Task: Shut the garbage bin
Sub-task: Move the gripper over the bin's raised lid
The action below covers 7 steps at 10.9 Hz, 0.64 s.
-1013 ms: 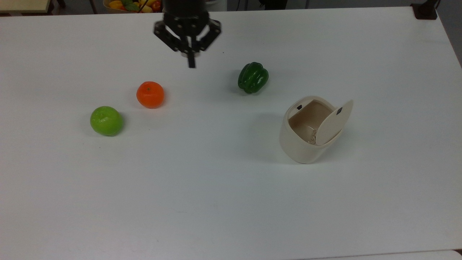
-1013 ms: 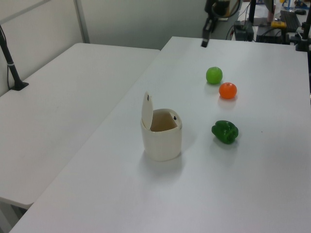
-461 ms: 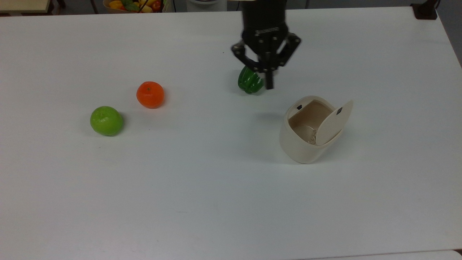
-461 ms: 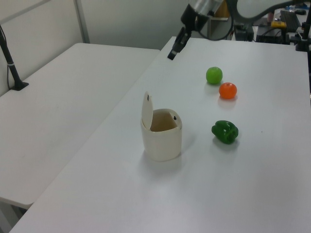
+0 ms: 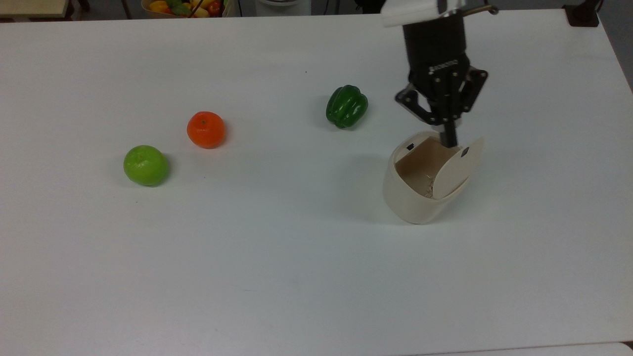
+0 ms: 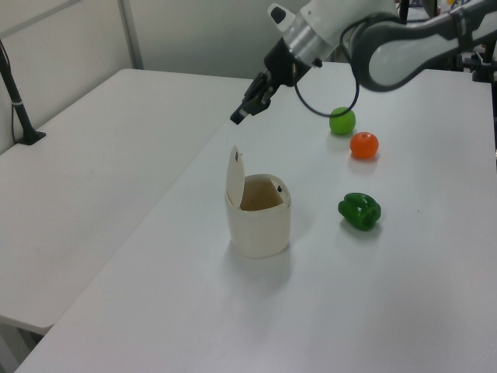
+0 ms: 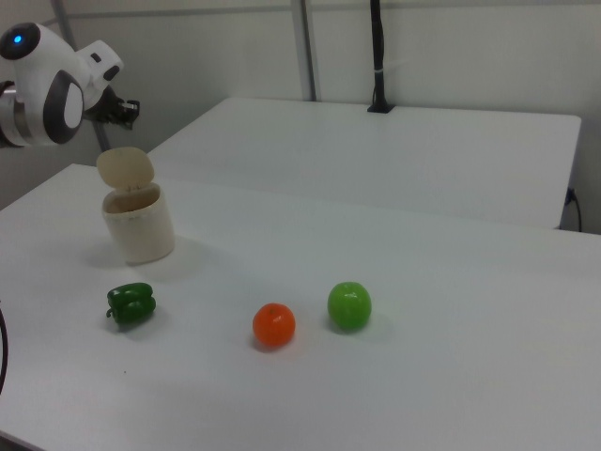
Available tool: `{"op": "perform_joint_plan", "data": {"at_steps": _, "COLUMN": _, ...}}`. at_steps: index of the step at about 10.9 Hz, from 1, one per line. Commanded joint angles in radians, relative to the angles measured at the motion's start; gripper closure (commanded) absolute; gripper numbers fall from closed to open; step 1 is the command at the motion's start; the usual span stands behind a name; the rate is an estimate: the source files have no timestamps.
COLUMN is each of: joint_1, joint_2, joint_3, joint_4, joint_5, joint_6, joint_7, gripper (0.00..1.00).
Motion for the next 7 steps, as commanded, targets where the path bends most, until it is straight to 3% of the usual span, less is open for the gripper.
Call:
{"op": "perform_joint_plan", "data": {"at_steps": 1, "joint_1": 0.055, "joint_2": 0.058, "joint_3": -0.013, "joint_4": 0.011, "joint_5": 0.006, "joint_6": 0.095, "joint_7": 0.001, "gripper": 1.00}}
{"op": "perform_joint_plan", "data": {"at_steps": 4, "joint_1": 0.079, "joint_2": 0.080, "joint_3": -0.013, "joint_4": 0.013, "joint_5": -0.004, "joint_6": 0.132, "joint_7": -0.009, "gripper": 1.00}}
{"op": "perform_joint_plan", "data": {"at_steps": 7, "joint_1": 0.078, "joint_2": 0.074, "joint_3": -0.013, "joint_4": 0.010, "joint_5": 0.002, "joint_6": 0.112, "joint_7": -0.134, "gripper": 1.00}}
